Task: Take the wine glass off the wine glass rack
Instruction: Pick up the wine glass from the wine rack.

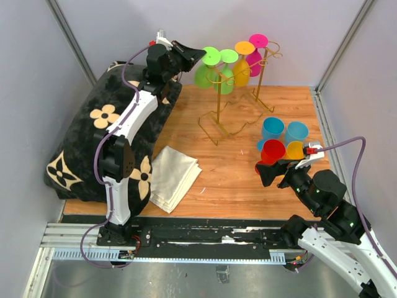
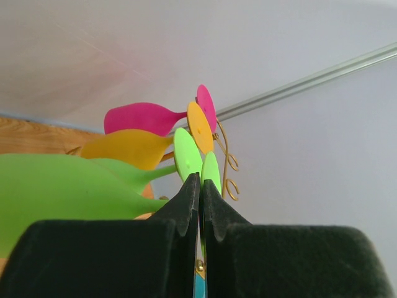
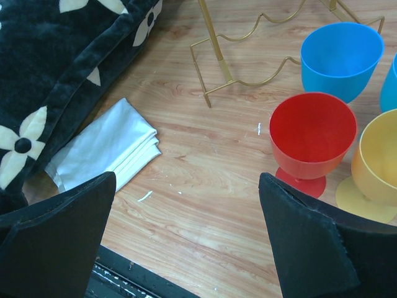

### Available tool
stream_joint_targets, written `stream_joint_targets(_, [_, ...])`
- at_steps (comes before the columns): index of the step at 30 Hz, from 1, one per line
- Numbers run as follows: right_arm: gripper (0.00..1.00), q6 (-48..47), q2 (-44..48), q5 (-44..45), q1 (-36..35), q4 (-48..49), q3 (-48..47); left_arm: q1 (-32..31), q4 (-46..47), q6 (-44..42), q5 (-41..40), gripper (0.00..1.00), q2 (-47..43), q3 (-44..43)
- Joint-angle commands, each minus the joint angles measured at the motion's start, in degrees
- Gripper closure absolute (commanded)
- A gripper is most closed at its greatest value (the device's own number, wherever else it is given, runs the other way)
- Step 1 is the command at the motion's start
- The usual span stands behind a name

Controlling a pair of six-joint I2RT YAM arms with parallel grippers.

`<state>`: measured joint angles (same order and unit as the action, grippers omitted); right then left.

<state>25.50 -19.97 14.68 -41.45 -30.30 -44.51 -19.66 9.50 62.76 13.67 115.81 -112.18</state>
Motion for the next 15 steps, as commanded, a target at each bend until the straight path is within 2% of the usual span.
stream_joint_targets(1, [0.01, 0.6, 0.5, 1.5, 0.7, -0.4, -0.5, 0.9, 3.8, 1.0, 1.0, 0.99, 0.9, -0.2])
stream_joint_targets(11, [0.01, 0.8, 0.2, 2.0, 0.6, -0.3, -0.5, 2.0, 4.7, 2.3, 3.0, 0.99, 2.8, -0.6])
stream_joint_targets(15, [0.02, 0.8, 0.1, 2.0, 0.6, -0.4, -0.6, 2.1, 4.6, 0.1, 1.8, 1.0, 1.8, -0.1])
